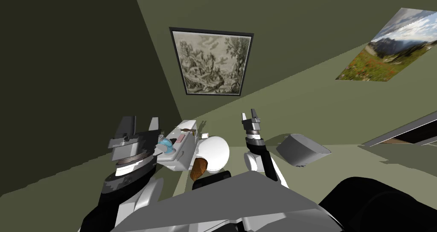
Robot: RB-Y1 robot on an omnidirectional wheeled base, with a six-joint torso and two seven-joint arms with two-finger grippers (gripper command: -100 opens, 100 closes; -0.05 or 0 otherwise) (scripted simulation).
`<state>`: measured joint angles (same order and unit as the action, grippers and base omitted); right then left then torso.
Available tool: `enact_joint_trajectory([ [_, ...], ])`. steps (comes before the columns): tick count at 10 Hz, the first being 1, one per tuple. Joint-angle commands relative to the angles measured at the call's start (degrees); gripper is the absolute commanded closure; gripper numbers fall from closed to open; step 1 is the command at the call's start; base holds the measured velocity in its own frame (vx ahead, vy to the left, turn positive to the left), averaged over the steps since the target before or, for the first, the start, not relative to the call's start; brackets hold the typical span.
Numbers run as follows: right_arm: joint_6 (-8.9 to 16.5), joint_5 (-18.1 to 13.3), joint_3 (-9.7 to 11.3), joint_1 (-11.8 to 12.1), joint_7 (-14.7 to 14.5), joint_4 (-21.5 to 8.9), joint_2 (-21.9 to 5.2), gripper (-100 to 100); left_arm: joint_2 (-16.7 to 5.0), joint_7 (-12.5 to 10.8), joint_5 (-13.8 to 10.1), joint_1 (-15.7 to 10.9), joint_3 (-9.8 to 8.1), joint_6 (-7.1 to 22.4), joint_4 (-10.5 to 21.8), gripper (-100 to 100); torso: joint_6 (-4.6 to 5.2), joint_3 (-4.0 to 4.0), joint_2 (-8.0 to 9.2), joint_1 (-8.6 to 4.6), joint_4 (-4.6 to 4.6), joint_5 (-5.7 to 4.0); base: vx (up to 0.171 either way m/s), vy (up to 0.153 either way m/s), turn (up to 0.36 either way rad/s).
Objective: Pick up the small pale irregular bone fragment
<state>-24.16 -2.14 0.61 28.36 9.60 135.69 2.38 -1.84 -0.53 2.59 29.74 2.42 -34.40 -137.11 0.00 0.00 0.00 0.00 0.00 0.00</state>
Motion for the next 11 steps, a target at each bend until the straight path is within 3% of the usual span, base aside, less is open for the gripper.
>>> enact_joint_trajectory([
  [1, 0.0, 0.0, 0.0, 0.0, 0.0, 0.0, 0.0, 0, -2.5, -0.6, -0.3, -1.0, 0.25, 2.1, 0.2, -100, 0.00, 0.00, 0.00, 0.00, 0.00, 0.00, -0.010, 0.011, 0.005],
  [3, 0.0, 0.0, 0.0, 0.0, 0.0, 0.0, 0.0, 0, -3.5, -1.0, -0.6, -1.6, 0.42, 3.5, 0.4, -100, 0.00, 0.03, 0.05, 0.09, 0.01, 0.02, -0.014, 0.020, 0.003],
  [6, 0.0, 0.0, 0.0, 0.0, 0.0, 0.0, 0.0, 0, -6.0, -2.7, -1.8, -4.2, 1.21, 8.6, 1.0, -100, 0.00, 0.05, 0.09, 0.10, 0.02, 0.02, -0.028, 0.024, 0.014],
  [9, 0.0, 0.0, 0.0, 0.0, 0.0, 0.0, 0.0, 0, -6.7, -3.5, -2.3, -5.3, 1.57, 11.6, 1.2, -100, 0.00, 0.07, 0.12, 0.11, 0.03, 0.03, -0.031, 0.024, 0.011],
  [11, 0.0, 0.0, 0.0, 0.0, 0.0, 0.0, 0.0, 0, -8.0, -5.2, -3.5, -7.6, 2.39, 15.5, 1.9, -100, 0.00, 0.06, 0.11, 0.09, 0.02, 0.02, -0.041, 0.030, 0.030],
])
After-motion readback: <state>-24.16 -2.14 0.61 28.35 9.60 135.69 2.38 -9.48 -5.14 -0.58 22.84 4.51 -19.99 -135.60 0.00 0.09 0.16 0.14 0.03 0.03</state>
